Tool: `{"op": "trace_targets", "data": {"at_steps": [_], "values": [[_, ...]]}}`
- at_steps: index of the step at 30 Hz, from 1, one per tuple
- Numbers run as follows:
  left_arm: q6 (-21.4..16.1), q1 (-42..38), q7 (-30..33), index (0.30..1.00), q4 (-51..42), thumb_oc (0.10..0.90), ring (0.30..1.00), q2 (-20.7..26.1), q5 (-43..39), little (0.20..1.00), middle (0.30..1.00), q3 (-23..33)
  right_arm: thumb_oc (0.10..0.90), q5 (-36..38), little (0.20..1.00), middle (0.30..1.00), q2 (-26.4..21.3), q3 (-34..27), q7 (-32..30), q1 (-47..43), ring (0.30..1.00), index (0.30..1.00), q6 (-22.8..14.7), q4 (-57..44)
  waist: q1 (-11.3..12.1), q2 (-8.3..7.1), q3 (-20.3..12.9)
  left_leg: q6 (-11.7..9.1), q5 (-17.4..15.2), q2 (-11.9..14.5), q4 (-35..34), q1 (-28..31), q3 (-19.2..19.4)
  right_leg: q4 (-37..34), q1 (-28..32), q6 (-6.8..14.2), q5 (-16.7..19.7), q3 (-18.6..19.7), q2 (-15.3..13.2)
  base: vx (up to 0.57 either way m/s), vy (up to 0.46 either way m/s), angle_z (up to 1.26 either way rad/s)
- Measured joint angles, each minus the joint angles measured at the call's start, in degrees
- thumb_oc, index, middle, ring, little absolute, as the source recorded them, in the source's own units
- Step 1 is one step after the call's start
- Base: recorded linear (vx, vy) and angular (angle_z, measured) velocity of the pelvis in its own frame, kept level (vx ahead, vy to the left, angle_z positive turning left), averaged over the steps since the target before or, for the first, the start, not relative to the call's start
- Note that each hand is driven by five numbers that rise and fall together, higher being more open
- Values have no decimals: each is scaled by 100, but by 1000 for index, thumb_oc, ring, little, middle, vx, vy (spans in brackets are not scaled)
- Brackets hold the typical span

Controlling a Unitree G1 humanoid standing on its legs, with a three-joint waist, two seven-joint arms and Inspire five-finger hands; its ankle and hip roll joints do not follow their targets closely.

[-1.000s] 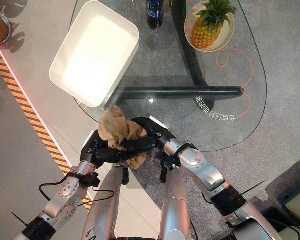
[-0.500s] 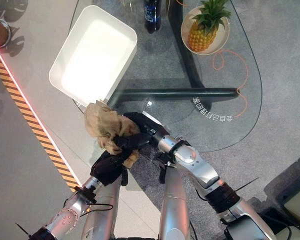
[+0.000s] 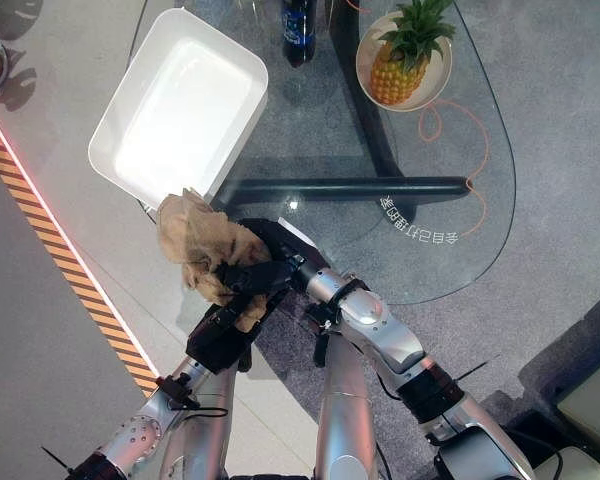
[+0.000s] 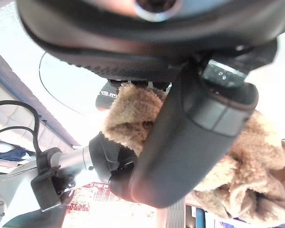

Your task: Wipe the table with a cloth and put it in the basket.

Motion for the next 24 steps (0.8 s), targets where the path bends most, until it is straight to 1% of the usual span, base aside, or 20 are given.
{"op": "trace_targets", "data": {"at_steps": [1,2,3,5,6,8,9,11,12,13,14,15,16,17,18,19,20,21,24], "values": [[-49,-19,0,900,26,800,900,-9,72,900,900,7,100,4,200,300,-8,-1,-1,-12,300,300,0,0,4,-1,0,1,-5,-2,-10,-4,3,0,-12,-1,-4,3,-2,0,0,0],[-207,1,85,900,29,800,900,6,337,900,900,36,100,8,200,300,-10,-2,-5,-26,300,300,1,24,-1,-4,1,18,-25,-3,-2,0,0,-1,-10,23,-33,-3,-6,0,0,0],[-370,-36,206,900,25,800,900,17,625,900,900,52,100,8,200,300,-27,-2,-5,-23,300,300,8,28,17,-4,0,-8,1,-4,-20,-5,-1,10,-19,3,-11,-2,-5,60,25,1],[-742,-82,596,900,17,800,900,43,1310,900,900,148,100,6,200,300,-66,-5,-5,-4,300,300,47,107,16,-3,1,-10,4,-6,0,-4,-8,22,-23,5,-30,-6,-7,0,0,0],[-852,-101,854,900,1,800,900,95,1656,900,900,215,100,6,200,300,-69,-13,-9,29,300,300,69,189,17,-3,1,11,-16,-5,16,7,-13,31,-5,33,-65,-6,-9,-3,0,4],[-1030,-226,1372,900,-16,800,900,235,2405,900,900,296,100,5,200,300,-110,-16,-32,75,300,300,137,219,26,0,-1,-21,10,-7,-12,-14,-16,61,-38,8,-52,-16,-12,-71,-13,1],[-1117,-265,1750,900,-37,800,900,275,2803,900,900,331,100,1,200,300,-148,-13,-32,147,300,300,154,225,30,1,0,-23,12,-6,10,-49,-15,69,-79,-17,-37,-16,-12,-69,-16,0],[-1205,-410,2401,900,-61,800,900,309,3508,900,900,402,100,0,200,300,-205,-11,-36,185,300,300,165,238,38,3,1,-24,11,-7,-8,-125,-21,85,-151,13,-60,-18,-11,0,0,0],[-1239,-450,2694,719,-74,589,719,324,3813,689,719,402,100,-8,200,300,-212,-11,-48,212,300,300,201,263,35,3,1,-24,11,-7,-1,-131,-23,92,-155,10,-58,-18,-11,0,0,0],[-1265,-450,3023,629,-152,484,629,326,4180,584,629,402,100,-16,200,300,-212,-20,-73,241,300,300,212,326,38,4,2,-24,11,-8,-1,-130,-23,92,-155,9,-58,-16,-12,0,0,0],[-1268,-433,3273,641,-255,498,641,321,4452,598,641,401,100,-16,200,300,-213,-23,-78,251,300,300,213,389,40,6,3,-24,11,-9,-2,-131,-22,91,-156,9,-59,-16,-12,0,0,0],[-1268,-426,3497,707,-327,575,707,320,4710,675,707,401,100,-18,200,300,-220,-25,-80,255,300,300,213,415,51,7,3,-24,11,-10,-3,-132,-22,91,-159,8,-59,-17,-13,0,0,0],[-1269,-419,3751,747,-414,622,747,320,4990,722,747,401,100,-18,200,300,-240,-28,-85,263,300,300,213,416,69,9,4,-25,12,-9,-6,-131,-23,93,-161,3,-61,-18,-13,0,0,0],[-1281,-395,4019,599,-536,449,599,320,5323,549,599,401,100,-18,200,300,-254,-44,-88,269,300,300,212,416,101,10,4,-25,12,-9,-4,-127,-24,106,-161,-8,-67,-18,-13,0,0,0],[-1288,-390,4095,545,-567,385,545,320,5433,485,545,401,100,-18,200,300,-256,-51,-88,270,300,300,211,416,118,10,4,-25,12,-9,-4,-123,-24,111,-160,-12,-70,-18,-15,0,0,0],[-1292,-388,4285,545,-640,385,545,321,5676,485,545,401,100,-18,200,300,-256,-67,-88,270,300,300,209,416,159,11,5,-28,14,-10,-5,-117,-25,127,-161,-26,-78,-19,-17,0,0,0],[-1303,-384,4433,373,-694,185,373,321,5865,285,373,401,100,-18,200,300,-249,-78,-88,266,300,300,201,415,194,12,5,-34,17,-13,-3,-108,-29,145,-161,-34,-91,-25,-23,7,-7,4],[-1330,-386,4518,300,-701,100,300,321,5996,200,300,401,100,-18,200,300,-245,-87,-88,263,300,300,189,415,226,12,5,-41,22,-15,0,-100,-34,155,-160,-37,-98,-29,-26,6,-6,4],[-1333,-397,4848,300,-711,100,300,321,6271,200,300,429,100,-17,200,300,-233,-58,-86,273,300,300,130,409,267,13,5,-57,33,-15,0,-100,-51,162,-160,-45,-106,-46,-28,0,0,0]]}}
